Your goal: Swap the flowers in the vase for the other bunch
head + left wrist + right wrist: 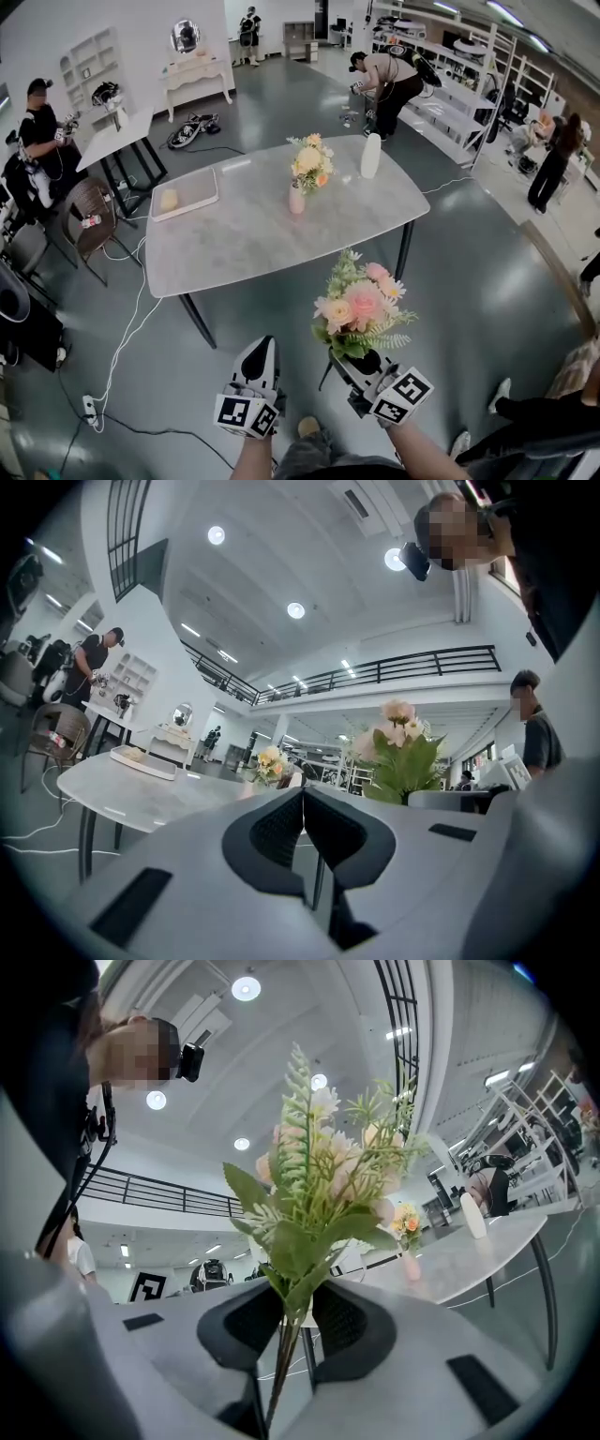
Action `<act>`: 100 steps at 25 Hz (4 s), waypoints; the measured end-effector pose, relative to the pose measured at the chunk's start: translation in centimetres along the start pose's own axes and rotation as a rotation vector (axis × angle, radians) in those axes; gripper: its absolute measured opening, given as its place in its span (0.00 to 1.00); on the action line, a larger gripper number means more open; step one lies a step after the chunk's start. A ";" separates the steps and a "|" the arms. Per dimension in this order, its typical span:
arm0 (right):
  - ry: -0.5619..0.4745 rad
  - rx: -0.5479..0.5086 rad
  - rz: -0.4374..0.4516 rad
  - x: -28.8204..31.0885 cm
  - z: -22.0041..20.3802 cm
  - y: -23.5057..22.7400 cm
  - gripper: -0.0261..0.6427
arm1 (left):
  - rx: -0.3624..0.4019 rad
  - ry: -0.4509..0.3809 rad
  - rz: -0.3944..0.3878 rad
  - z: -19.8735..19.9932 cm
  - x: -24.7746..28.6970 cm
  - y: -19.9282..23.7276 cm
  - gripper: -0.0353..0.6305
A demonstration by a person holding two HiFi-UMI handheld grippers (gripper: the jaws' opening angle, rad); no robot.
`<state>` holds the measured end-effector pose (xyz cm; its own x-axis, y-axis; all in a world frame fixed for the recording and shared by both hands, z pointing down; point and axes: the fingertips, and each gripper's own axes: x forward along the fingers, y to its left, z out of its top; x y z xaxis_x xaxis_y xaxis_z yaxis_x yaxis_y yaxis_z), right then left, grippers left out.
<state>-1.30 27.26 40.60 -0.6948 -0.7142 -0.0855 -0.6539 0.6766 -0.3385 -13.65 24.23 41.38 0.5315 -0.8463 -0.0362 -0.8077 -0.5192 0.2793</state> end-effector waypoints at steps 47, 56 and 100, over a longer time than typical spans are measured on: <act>-0.012 0.052 -0.042 10.3 3.9 -20.7 0.19 | 0.000 0.035 -0.072 -2.1 23.3 5.4 0.08; -0.016 0.068 -0.036 11.4 4.5 -24.7 0.19 | 0.000 0.040 -0.029 -3.3 26.6 6.5 0.08; -0.118 -0.026 -0.422 18.1 2.4 -34.0 0.19 | 0.302 0.121 -0.050 -6.6 42.3 17.2 0.32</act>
<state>9.10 -9.08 48.36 -0.3270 -0.9436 -0.0512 -0.8817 0.3241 -0.3430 -3.40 -19.67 51.01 0.5845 -0.8077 0.0768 -0.8092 -0.5873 -0.0178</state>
